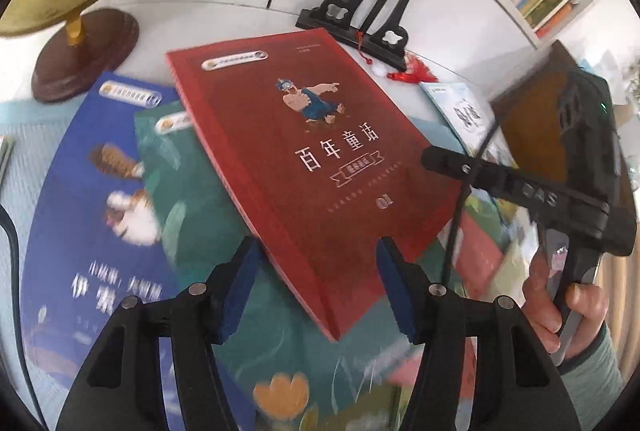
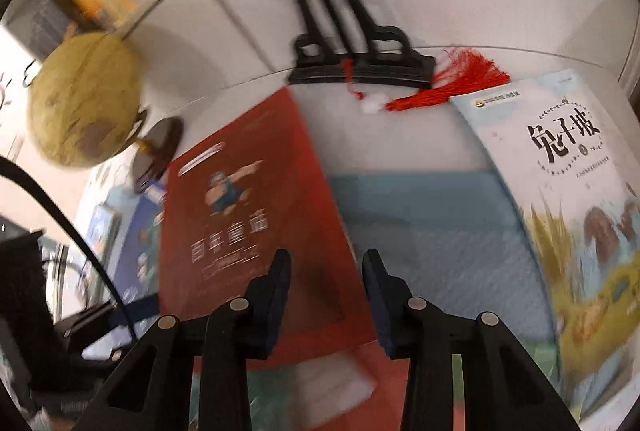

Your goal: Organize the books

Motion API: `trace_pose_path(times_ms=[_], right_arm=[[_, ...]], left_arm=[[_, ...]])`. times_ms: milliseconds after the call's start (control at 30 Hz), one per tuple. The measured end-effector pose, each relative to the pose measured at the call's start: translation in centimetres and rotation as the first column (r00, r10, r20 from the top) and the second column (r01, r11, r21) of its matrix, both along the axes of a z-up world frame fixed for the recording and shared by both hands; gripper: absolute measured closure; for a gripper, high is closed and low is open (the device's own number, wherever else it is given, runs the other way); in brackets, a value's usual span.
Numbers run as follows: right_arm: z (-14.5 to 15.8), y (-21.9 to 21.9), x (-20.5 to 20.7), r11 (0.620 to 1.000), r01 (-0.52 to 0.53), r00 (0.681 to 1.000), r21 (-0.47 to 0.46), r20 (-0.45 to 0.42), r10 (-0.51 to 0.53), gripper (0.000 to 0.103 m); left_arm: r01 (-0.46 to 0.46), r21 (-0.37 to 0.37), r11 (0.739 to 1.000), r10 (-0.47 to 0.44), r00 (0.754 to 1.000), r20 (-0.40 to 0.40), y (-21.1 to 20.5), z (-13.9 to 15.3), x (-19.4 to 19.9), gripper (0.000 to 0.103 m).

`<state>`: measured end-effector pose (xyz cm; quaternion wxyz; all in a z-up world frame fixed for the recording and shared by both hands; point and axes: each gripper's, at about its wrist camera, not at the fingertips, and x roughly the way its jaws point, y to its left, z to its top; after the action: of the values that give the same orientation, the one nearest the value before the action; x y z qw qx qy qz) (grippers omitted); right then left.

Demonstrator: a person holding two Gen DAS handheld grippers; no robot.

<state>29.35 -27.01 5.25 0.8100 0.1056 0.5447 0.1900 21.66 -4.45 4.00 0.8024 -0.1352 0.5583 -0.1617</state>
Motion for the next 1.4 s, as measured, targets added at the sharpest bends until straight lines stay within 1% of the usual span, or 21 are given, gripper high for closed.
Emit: trace_pose_path(times_ms=[100, 167, 267, 367, 500, 533, 600, 700, 767, 867, 933, 967, 1000, 1033, 1100, 1167, 1200, 1233, 1300, 1333, 1400], right_arm=[[1.4, 1.6, -3.7, 0.998, -0.06, 0.998, -0.013, 0.013, 0.06, 0.066], [1.4, 2.6, -6.5, 0.996, -0.079, 0.997, -0.03, -0.001, 0.079, 0.066], [0.4, 3.4, -11.4, 0.998, -0.064, 0.996, -0.013, -0.055, 0.063, 0.066], [-0.3, 3.9, -16.8, 0.999, -0.051, 0.995, -0.009, -0.088, 0.05, 0.066], [-1.4, 4.3, -23.4, 0.998, -0.065, 0.985, -0.005, -0.159, 0.063, 0.066], [-1.9, 4.3, -24.6, 0.998, -0.068, 0.981, 0.003, -0.183, 0.068, 0.066], [-2.5, 3.8, -26.2, 0.998, -0.052, 0.974, 0.024, -0.221, 0.056, 0.066], [-2.3, 3.3, -26.8, 1.0, -0.023, 0.98, -0.011, -0.196, 0.02, 0.066], [-2.0, 3.4, -26.7, 0.998, -0.014, 0.989, -0.063, -0.15, 0.004, 0.066], [-2.4, 4.5, -26.6, 0.995, -0.038, 0.99, -0.095, -0.136, 0.025, 0.066], [-2.4, 5.1, -26.9, 0.994, -0.051, 0.993, -0.098, -0.114, 0.04, 0.066], [-2.5, 5.3, -27.0, 0.993, -0.052, 0.993, -0.102, -0.111, 0.04, 0.065], [-2.5, 5.5, -27.1, 0.992, -0.047, 0.994, -0.114, -0.102, 0.035, 0.065], [-2.5, 5.3, -27.2, 0.993, -0.042, 0.995, -0.11, -0.096, 0.032, 0.065], [-2.7, 4.7, -27.3, 0.997, -0.024, 0.995, -0.069, -0.101, 0.017, 0.065], [-2.8, 4.2, -27.3, 1.0, -0.006, 0.994, -0.029, -0.105, 0.003, 0.065], [-2.8, 4.0, -27.3, 1.0, 0.002, 0.994, -0.013, -0.108, -0.003, 0.065], [-2.9, 3.9, -27.3, 1.0, 0.008, 0.994, -0.005, -0.11, -0.009, 0.065], [-2.9, 3.5, -27.5, 1.0, 0.023, 0.993, 0.011, -0.113, -0.022, 0.065], [-2.9, 3.4, -27.5, 0.999, 0.031, 0.993, 0.019, -0.114, -0.028, 0.065], [-3.0, 3.1, -27.5, 0.998, 0.044, 0.992, 0.034, -0.116, -0.04, 0.065]], left_arm=[[0.015, -0.039, 0.999, -0.015, 1.0, -0.014, 1.7, 0.5, -2.9, 0.046], [0.024, -0.026, 0.999, -0.025, 0.999, -0.026, 2.6, 0.6, -5.1, 0.046], [0.039, -0.008, 0.999, -0.039, 0.998, -0.05, 4.1, 0.4, -9.4, 0.046], [0.058, -0.027, 0.998, -0.06, 0.994, -0.09, 5.3, 0.1, -13.7, 0.046], [0.119, -0.033, 0.992, -0.123, 0.98, -0.155, 5.9, -0.9, -18.7, 0.046], [0.122, -0.035, 0.992, -0.126, 0.979, -0.161, 6.1, -1.1, -19.6, 0.046], [0.086, -0.021, 0.996, -0.088, 0.985, -0.15, 6.6, -1.4, -20.6, 0.046], [0.008, -0.005, 1.0, -0.009, 0.993, -0.115, 7.2, -1.6, -21.2, 0.054], [-0.027, -0.004, 1.0, 0.026, 0.995, -0.094, 7.2, -1.7, -21.1, 0.054], [-0.018, 0.004, 1.0, 0.019, 0.998, -0.066, 6.5, -1.7, -20.7, 0.054], [-0.018, -0.029, 0.999, 0.016, 0.998, -0.068, 6.2, -1.5, -20.5, 0.055], [-0.022, -0.054, 0.998, 0.018, 0.998, -0.066, 6.2, -1.2, -20.5, 0.055], [-0.025, -0.093, 0.995, 0.021, 0.999, -0.04, 6.4, -0.3, -20.8, 0.055], [-0.014, -0.157, 0.987, 0.014, 1.0, -0.004, 6.8, 0.9, -21.2, 0.055], [0.014, -0.294, 0.956, -0.008, 1.0, 0.02, 7.3, 2.7, -21.7, 0.055], [0.031, -0.35, 0.936, -0.022, 0.999, 0.03, 7.5, 3.5, -21.9, 0.055], [0.031, -0.327, 0.945, -0.022, 0.999, 0.031, 7.1, 3.4, -21.9, 0.055], [0.029, -0.285, 0.958, -0.021, 0.999, 0.031, 6.8, 3.0, -21.9, 0.058], [0.005, -0.193, 0.981, -0.004, 1.0, 0.004, 6.4, 1.4, -21.7, 0.063], [-0.002, -0.18, 0.984, 0.0, 1.0, -0.012, 6.3, 0.5, -21.4, 0.073], [-0.014, -0.174, 0.985, 0.006, 0.999, -0.043, 6.7, -0.8, -21.6, 0.079]])
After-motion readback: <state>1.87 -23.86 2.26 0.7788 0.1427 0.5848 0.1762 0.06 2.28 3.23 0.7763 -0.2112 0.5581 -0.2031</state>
